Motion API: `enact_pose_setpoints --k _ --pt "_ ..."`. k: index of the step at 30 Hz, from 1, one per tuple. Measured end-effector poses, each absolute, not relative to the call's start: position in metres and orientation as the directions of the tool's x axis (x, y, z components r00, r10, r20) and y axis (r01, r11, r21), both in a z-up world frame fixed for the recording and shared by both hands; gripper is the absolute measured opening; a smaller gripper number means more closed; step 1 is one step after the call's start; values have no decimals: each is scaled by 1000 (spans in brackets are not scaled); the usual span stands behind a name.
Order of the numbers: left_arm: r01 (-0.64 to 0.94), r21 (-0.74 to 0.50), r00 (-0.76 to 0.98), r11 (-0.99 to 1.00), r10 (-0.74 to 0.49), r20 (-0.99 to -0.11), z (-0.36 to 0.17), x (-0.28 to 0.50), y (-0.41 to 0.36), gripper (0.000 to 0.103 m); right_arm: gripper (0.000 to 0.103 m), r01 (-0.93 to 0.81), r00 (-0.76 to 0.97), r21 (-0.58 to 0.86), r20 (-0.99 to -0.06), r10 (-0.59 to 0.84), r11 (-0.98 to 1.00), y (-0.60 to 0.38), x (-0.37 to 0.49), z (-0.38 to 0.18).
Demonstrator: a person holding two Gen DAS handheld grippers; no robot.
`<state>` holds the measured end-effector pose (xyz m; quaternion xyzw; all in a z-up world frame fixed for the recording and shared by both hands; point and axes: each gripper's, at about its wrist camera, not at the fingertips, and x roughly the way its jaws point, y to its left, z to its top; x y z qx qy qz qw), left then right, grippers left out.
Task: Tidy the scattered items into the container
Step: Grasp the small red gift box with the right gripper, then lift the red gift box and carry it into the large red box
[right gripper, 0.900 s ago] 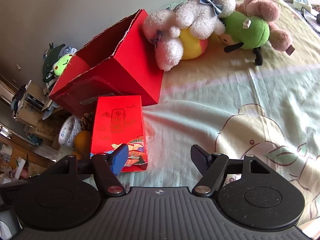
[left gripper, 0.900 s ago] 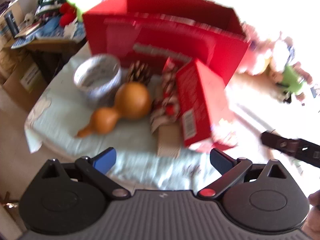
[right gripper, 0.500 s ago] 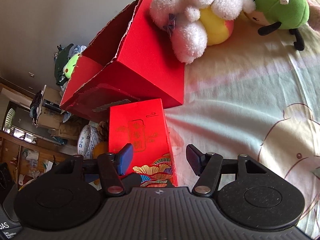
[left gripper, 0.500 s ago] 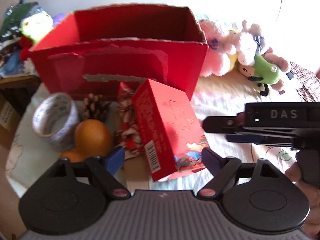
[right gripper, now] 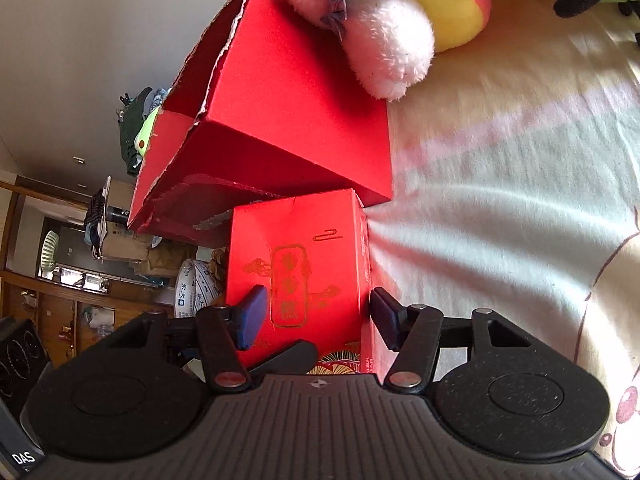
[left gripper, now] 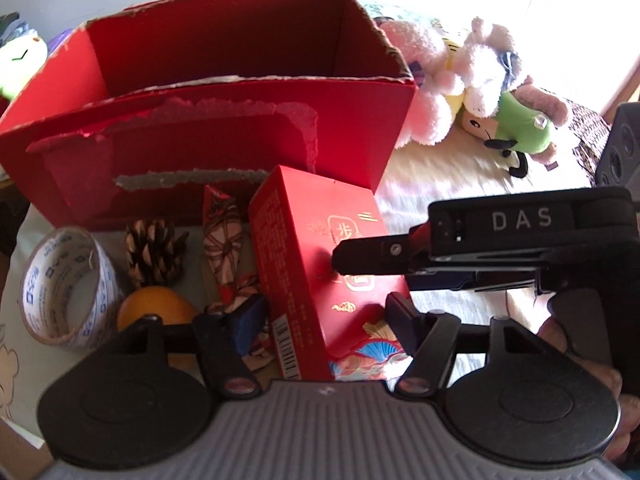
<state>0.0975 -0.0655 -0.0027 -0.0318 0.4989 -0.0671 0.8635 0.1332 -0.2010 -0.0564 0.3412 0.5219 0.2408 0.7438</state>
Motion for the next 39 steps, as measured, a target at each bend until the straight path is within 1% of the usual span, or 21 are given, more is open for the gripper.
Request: enact_pose_setpoints --k 8,12,17,22,26,29,32,36,39 --pt "223 -92 492 970 -193 -849 9 85 -106 68 60 34 410 751 -612 676 659 -256 101 -30" --pt "299 -71 522 952 -226 -822 27 79 -136 68 60 33 494 737 -600 630 676 -287 85 -3" --pt "359 -44 582 932 -260 -770 59 88 -162 68 60 -29 598 698 -561 573 715 -289 92 38" --pt "356 -6 650 934 -252 -716 99 106 -150 68 60 -131 655 654 -507 560 745 -264 127 83" --pt "325 18 692 945 -225 -686 127 126 -119 68 61 -209 675 580 -497 545 787 -225 163 114" --pt "299 13 698 954 -209 -685 140 145 -87 68 61 -225 661 546 -523 537 807 -196 194 118" --pt "272 0 683 962 -193 -704 140 168 -52 68 61 -224 618 541 -563 548 810 -170 224 107" --pt "249 -35 626 968 -188 -756 118 202 -13 68 61 -170 536 550 -645 545 818 -138 257 78" --pt "247 -55 561 967 -189 -806 91 225 4 68 61 -143 489 513 -707 511 846 -113 273 63"
